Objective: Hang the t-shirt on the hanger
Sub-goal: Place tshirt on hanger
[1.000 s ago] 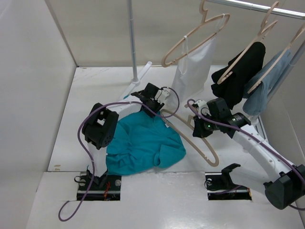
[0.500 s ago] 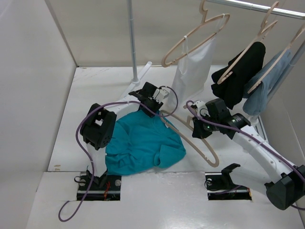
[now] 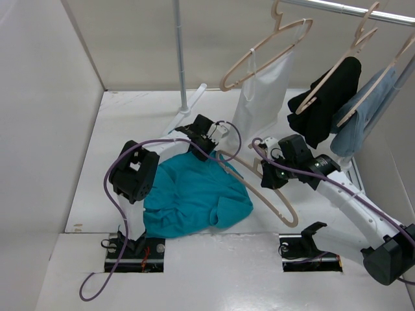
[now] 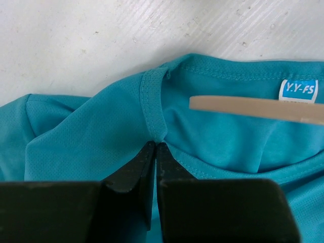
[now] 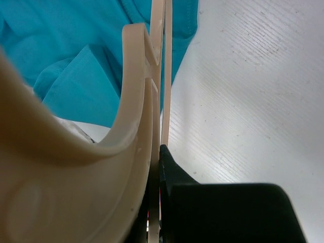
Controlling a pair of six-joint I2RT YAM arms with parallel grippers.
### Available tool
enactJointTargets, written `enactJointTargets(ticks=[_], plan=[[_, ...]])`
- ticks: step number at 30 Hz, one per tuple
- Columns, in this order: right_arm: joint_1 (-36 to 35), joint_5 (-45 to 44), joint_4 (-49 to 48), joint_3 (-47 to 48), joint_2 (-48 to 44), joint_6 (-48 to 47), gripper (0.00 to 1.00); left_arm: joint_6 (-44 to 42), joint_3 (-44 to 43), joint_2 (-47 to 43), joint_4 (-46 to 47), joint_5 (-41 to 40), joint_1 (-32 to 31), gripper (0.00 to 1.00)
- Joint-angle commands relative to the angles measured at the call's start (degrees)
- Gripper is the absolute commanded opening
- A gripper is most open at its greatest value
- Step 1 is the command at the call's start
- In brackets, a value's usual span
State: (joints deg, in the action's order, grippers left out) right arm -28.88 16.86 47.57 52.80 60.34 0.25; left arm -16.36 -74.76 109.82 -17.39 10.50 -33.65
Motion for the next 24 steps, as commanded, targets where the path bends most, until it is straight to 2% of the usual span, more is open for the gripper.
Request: enactJointTargets(ticks=[1, 10, 24], plan=[[-0.82, -0.51, -0.73, 2.66, -1.45, 0.36, 0.0, -0.95, 0.23, -0.22, 0.16, -0.48, 0.07, 0.0], [-1.97, -1.66, -0.11, 3.72, -0.92, -0.16, 0.0, -1.48, -1.61, -4.18, -2.29, 1.79, 0.6, 0.0], [-4.78, 2.73, -4.94, 2.58, 1.89, -0.78, 0.0, -1.48, -1.53, -11.99, -6.69, 8.56, 0.6, 0.0]])
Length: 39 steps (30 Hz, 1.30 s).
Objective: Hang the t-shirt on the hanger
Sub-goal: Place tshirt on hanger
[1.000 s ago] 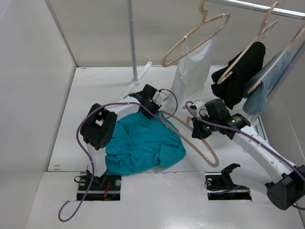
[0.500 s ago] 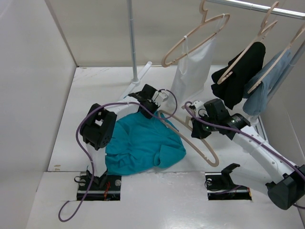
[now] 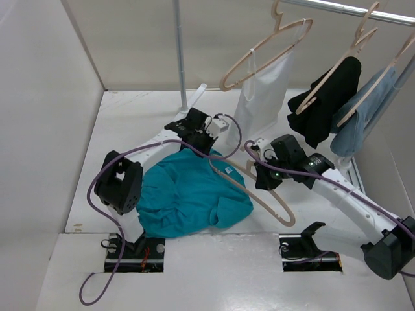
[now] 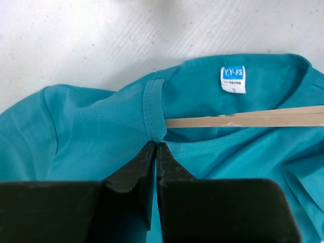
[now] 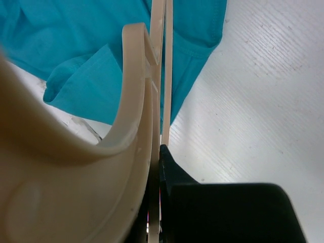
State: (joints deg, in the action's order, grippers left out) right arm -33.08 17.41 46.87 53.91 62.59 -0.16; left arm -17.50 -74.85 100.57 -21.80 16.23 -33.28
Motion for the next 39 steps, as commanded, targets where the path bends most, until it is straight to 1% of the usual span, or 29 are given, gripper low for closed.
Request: enactJointTargets(ticks=[1, 4, 8, 11, 12, 13, 15, 16, 19, 20, 24, 29, 31, 35, 36, 38, 39], plan=[[-0.58, 2.8, -5.03, 1.46, -0.36, -0.36, 0.0, -0.35, -1.96, -3.27, -3.24, 2.84, 0.75, 0.0], [-1.11, 3.95, -6.97, 1.98, 0.86, -0.36, 0.0, -1.48, -1.97, -3.89, -3.86, 4.16, 0.76, 0.0], [-3.83, 5.7, -7.75, 3.48, 1.48, 0.25, 0.0, -1.49, -1.97, -4.94, -4.48, 4.69, 0.76, 0.0], [-4.54, 8.07, -12.4, 0.94, 0.79, 3.05, 0.0, -0.79, -3.1, -5.56, -4.48, 6.44, 0.76, 0.0], [-4.54, 8.6, -15.38, 0.15, 0.78, 3.59, 0.0, 0.09, -3.11, -6.26, -4.48, 7.06, 0.76, 0.0], [-4.54, 8.61, -16.63, -0.38, 0.78, 3.59, 0.0, 0.79, -3.89, -6.79, -5.0, 9.06, 0.76, 0.0], [-4.54, 8.61, -18.65, -0.99, 2.53, 3.59, 0.0, 2.63, -4.42, -8.71, -5.0, 9.7, 0.23, 0.0], [-3.75, 8.61, -21.36, -1.0, 2.54, 4.11, 0.0, 3.16, -4.43, -9.42, -5.0, 10.31, 0.23, 0.0], [-2.95, 9.74, -25.85, -1.53, 4.64, 4.73, 0.0, 3.17, -1.27, -12.75, -5.61, 11.54, 0.23, 0.0], [-2.17, 9.75, -26.48, -1.53, 5.17, 4.73, 0.0, 2.21, -0.57, -13.73, -6.58, 11.54, 0.23, 0.0], [-2.77, 8.61, -28.85, 0.75, 9.03, 4.03, 0.0, 0.45, 2.07, -17.77, -9.04, 14.61, 0.23, 0.0], [-3.31, 9.13, -34.74, 2.33, 15.53, 4.03, 0.0, -0.08, 2.08, -20.24, -9.05, 17.78, 0.23, 0.0], [-3.31, 9.13, -37.02, 2.34, 16.07, 4.03, 0.0, -2.09, 2.6, -20.24, -10.79, 18.58, -0.29, 0.0], [-3.31, 6.68, -38.96, 3.48, 17.13, 4.65, 0.0, -6.49, 6.81, -22.61, -13.79, 22.7, -0.3, 0.0], [-3.31, 6.67, -39.83, 3.48, 17.74, 4.65, 0.0, -9.19, 7.52, -23.14, -13.79, 23.23, -1.34, 0.0], [-3.83, 5.36, -41.68, 3.48, 17.74, 4.65, 0.0, -12.02, 8.75, -23.85, -14.58, 23.85, -2.22, 0.0], [-4.36, 5.35, -42.38, 3.48, 18.27, 3.95, 0.0, -13.43, 9.8, -24.37, -15.19, 24.63, -2.23, 0.03]])
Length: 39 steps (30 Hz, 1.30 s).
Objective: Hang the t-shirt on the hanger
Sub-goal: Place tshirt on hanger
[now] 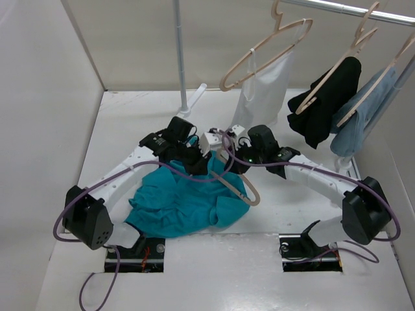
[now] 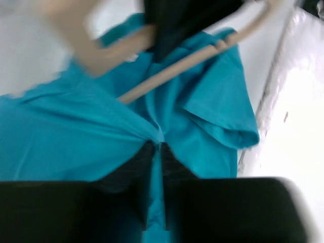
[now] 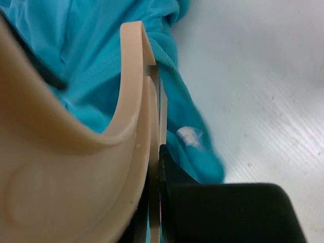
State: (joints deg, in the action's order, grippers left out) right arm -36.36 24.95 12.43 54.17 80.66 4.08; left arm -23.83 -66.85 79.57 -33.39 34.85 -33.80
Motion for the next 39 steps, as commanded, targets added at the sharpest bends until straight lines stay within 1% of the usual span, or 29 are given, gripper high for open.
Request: enactJointTargets(ticks=[1, 2, 3, 4, 5, 7, 8, 9, 11, 12, 13, 14, 15, 16, 17, 18, 20, 21, 22, 25, 27, 28, 29, 30, 32, 35, 36, 37, 39], plan=[[-1.08, -2.19, -8.55, 3.22, 0.72, -0.3, 0.0, -9.89, 1.81, -3.37, -4.14, 6.02, -1.71, 0.13], [-2.39, -2.71, -9.43, 3.22, 0.72, -1.43, 0.0, -11.74, 2.42, -3.98, -4.66, 6.54, -1.71, 0.22], [-3.01, -2.71, -9.44, 2.7, 1.51, -2.31, 0.0, -14.11, 2.43, -3.98, -5.28, 6.55, -1.71, 0.34], [-3.54, -2.71, -10.05, 2.69, 2.56, -3.62, 0.0, -16.48, 3.12, -5.12, -5.89, 6.55, -1.71, 0.38], [-3.54, -3.24, -10.84, 2.69, 3.09, -3.64, 0.0, -21.73, 3.13, -5.82, -6.51, 4.72, -1.71, 0.39], [-4.16, -3.24, -11.89, 1.12, 3.97, -3.64, 0.0, -25.02, 3.65, -8.01, -6.52, 2.25, -1.71, 0.39], [-4.16, -3.24, -13.12, 0.59, 3.98, -3.64, 0.0, -26.08, 3.66, -11.25, -5.91, 1.46, -0.57, 0.39], [-4.16, -3.24, -13.74, 0.58, 3.98, -3.64, 0.0, -28.87, 3.66, -13.19, -5.38, 1.45, 0.57, 0.39], [-4.16, -3.24, -14.88, -0.99, 3.98, -3.64, 0.0, -31.87, 5.84, -17.32, -3.98, 2.24, 2.24, 0.39], [-4.16, -3.24, -15.41, -1.0, 3.98, -4.25, 0.0, -33.54, 7.16, -21.78, -1.27, 1.72, 2.77, 0.47], [-4.77, -4.11, -15.41, -1.0, 3.45, -4.25, 0.0, -34.6, 8.91, -23.91, 1.11, 0.75, 2.78, 0.54], [-4.77, -4.73, -15.94, -1.0, 3.45, -4.95, 0.0, -35.13, 13.11, -25.76, 4.18, -0.56, 2.78, 0.61], [-5.3, -5.26, -15.94, -1.0, 2.93, -5.83, 0.0, -34.01, 15.24, -28.3, 11.95, -4.58, 2.78, 0.68], [-5.3, -5.26, -15.94, -1.0, 2.92, -5.83, 0.0, -32.69, 17.17, -28.85, 15.94, -6.62, 2.78, 0.78], [-5.91, -5.26, -15.94, -1.0, 2.92, -6.53, 0.0, -32.68, 18.5, -28.86, 18.77, -8.2, 2.78, 0.79], [-5.92, -5.26, -15.94, -1.52, 2.92, -6.54, 0.0, -34.24, 19.29, -26.16, 20.19, -9.26, 2.78, 0.79], [-6.53, -5.26, -15.94, -1.53, 2.39, -7.15, 0.0, -37.85, 17.9, -22.11, 17.58, -9.27, 2.78, 0.81], [-7.05, -5.26, -15.94, -1.53, 1.87, -7.76, 0.0, -38.47, 15.72, -20.09, 16.61, -9.27, 2.78, 0.82], [-7.06, -5.26, -15.94, -1.53, 1.87, -7.77, 0.0, -37.52, 14.39, -16.15, 16.6, -8.67, 2.78, 0.82], [-8.28, -5.26, -15.94, -2.58, 0.47, -8.38, 0.0, -36.99, 9.39, -11.56, 16.07, -6.3, 3.91, 0.85], [-8.29, -5.26, -15.94, -3.1, -0.24, -8.38, 0.0, -41.19, 7.71, -8.21, 13.18, -3.92, 4.53, 0.85], [-8.29, -5.26, -15.94, -3.11, -0.85, -8.38, 0.0, -43.99, 6.31, -7.16, 11.17, -3.3, 5.06, 0.85], [-8.29, -5.26, -15.94, -3.11, -0.86, -8.38, 0.0, -47.06, 6.29, -5.15, 7.15, -3.3, 5.84, 0.85], [-8.29, -5.26, -15.94, -3.11, -1.47, -8.38, 0.0, -50.31, 5.6, -4.17, 5.98, -2.78, 5.85, 0.85], [-8.81, -4.74, -15.94, -3.11, -2.0, -8.91, 0.0, -52.45, 5.59, -1.54, 4.65, -2.77, 7.25, 0.85], [-8.82, -4.73, -15.94, -2.59, -2.62, -10.05, 0.0, -54.9, 4.45, 1.1, 4.65, -3.47, 7.79, 0.79], [-8.82, -4.73, -15.94, -2.58, -2.62, -10.05, 0.0, -55.96, 3.93, 2.77, 2.12, -3.47, 7.79, 0.75], [-8.82, -4.73, -15.94, -2.58, -2.62, -10.05, 0.0, -56.93, 3.31, 3.57, 0.62, -2.43, 7.79, 0.66], [-8.82, -4.73, -15.94, -2.05, -2.62, -10.67, 0.0, -57.46, 2.78, 4.62, -1.67, -1.8, 7.18, 0.55]])
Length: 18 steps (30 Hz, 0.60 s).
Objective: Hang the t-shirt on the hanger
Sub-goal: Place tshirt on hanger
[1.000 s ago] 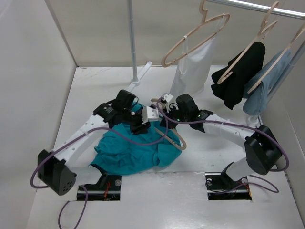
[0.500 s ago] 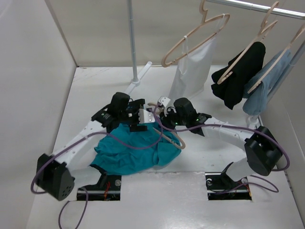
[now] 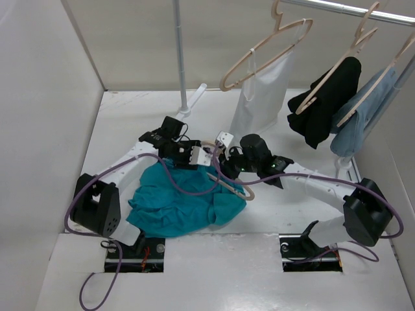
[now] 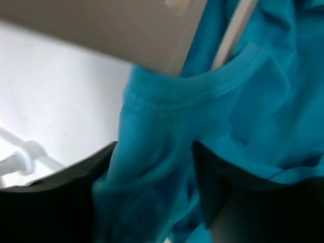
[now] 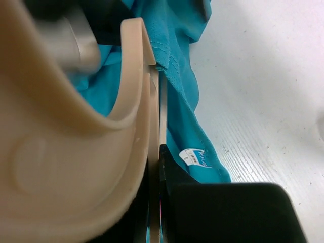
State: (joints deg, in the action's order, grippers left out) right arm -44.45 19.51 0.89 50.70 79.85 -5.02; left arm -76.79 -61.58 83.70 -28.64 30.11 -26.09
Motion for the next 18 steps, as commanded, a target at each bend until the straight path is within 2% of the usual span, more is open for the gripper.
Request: enactJointTargets(ticks=[1, 2, 5, 6, 8, 11, 12, 18], plan=[[-1.25, 0.71, -4.4, 1.42, -1.81, -1.58, 0.0, -3.9, -2.49, 0.5, -6.42, 2.94, -1.41, 0.47], [-1.26, 0.71, -4.4, 1.42, -1.81, -1.58, 0.0, -3.19, -2.49, 0.5, -6.42, 2.94, -1.42, 0.3], [-1.26, 0.71, -4.4, 2.04, -1.81, -1.58, 0.0, 0.67, -1.88, -0.73, -5.82, 2.41, -1.95, 0.05], [-1.26, 1.23, -4.4, 2.04, -1.2, -1.58, 0.0, 1.99, -2.48, -0.73, -5.81, 2.41, -1.95, 0.0], [-1.26, 1.76, -3.88, 2.65, -0.67, -1.58, 0.0, 2.97, -2.49, -2.66, -5.81, 2.41, -1.95, 0.0], [-1.26, 3.25, -2.3, 2.65, -0.66, -0.08, 0.42, 1.84, -0.56, -6.86, -5.81, 2.41, -1.34, 0.0], [-1.26, 3.26, -1.51, 2.65, -1.8, 0.61, 0.53, -0.18, 1.27, -8.1, -5.81, 1.72, -1.34, 0.0], [-1.26, 0.54, 2.97, -0.41, -11.37, 2.82, 0.69, -5.03, 6.21, -13.48, -5.19, -0.4, -1.34, 0.0]])
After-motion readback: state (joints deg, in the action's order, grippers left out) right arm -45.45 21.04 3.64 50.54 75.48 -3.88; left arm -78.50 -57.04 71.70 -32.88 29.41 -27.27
